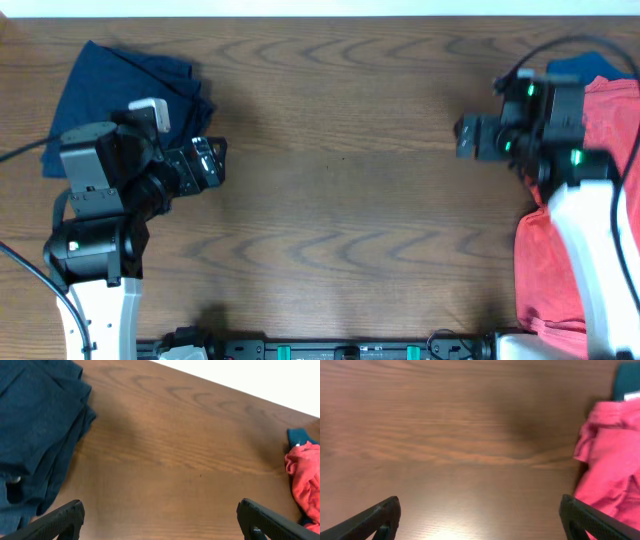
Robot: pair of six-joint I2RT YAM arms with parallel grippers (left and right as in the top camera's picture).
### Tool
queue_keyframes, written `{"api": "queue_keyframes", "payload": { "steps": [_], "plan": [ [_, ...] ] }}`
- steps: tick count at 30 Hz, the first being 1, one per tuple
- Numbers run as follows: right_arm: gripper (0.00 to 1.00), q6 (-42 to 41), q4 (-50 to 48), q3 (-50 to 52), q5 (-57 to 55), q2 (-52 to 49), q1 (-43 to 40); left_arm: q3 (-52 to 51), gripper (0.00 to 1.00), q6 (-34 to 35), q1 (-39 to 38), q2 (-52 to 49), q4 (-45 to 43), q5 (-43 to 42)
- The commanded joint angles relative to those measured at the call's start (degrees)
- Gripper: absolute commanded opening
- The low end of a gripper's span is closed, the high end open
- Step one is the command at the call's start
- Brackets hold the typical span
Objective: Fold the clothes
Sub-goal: 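Reach the right gripper to the coral t-shirt and pinch its edge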
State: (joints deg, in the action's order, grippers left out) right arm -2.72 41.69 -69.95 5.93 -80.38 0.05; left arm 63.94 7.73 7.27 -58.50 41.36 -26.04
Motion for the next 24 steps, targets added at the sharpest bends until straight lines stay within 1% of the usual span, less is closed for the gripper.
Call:
{"api": "queue_keyframes", "payload": {
  "steps": [1,2,4,6,7,9,12,15,21,23,24],
  "plan": [
    [0.99,1.44,1.33,-5.55,5.73,-7.43,-3.48,1.70,0.98,0.52,-0.28,0.20,0.20,-2.08],
    [0.99,3.50,1.22,-6.25,6.54,-9.42,-4.26,1.70,0.98,0.50,-0.28,0.22,0.46,-1.97],
    [0.98,3.67,-0.42,-6.47,5.40,-12.48,-6.05,1.70,0.98,0.48,-0.28,0.11,1.09,-1.44],
    [0.97,-0.22,-2.82,-6.45,4.33,-14.97,-8.68,1.70,0.98,0.48,-0.28,-0.20,2.16,-1.36],
    [0.94,-2.75,-4.22,-6.45,2.69,-16.06,-9.92,1.68,0.98,0.50,-0.28,-0.48,2.78,-1.36],
    [0.93,-9.66,-7.69,-6.45,-2.34,-19.08,-13.03,1.66,0.98,0.48,-0.28,-1.36,3.91,-1.36],
    [0.89,-13.07,-12.59,-6.45,-3.08,-23.65,-16.90,1.66,0.98,0.50,-0.28,-2.80,5.44,-1.38],
    [0.88,-13.55,-16.70,-6.45,-2.43,-27.32,-19.34,1.66,0.98,0.50,-0.28,-4.04,6.64,-1.40],
    [0.81,-13.55,-20.87,-6.45,-2.49,-31.54,-21.16,1.66,0.98,0.50,-0.28,-6.47,7.58,-1.40],
    [0.68,-13.55,-21.38,-6.45,-2.19,-32.46,-21.09,1.66,0.98,0.50,-0.28,-7.15,7.54,-1.38],
    [0.59,-13.53,-21.33,-6.45,-2.03,-32.74,-21.07,1.66,0.98,0.50,-0.28,-7.45,7.48,-1.38]
  ]
}}
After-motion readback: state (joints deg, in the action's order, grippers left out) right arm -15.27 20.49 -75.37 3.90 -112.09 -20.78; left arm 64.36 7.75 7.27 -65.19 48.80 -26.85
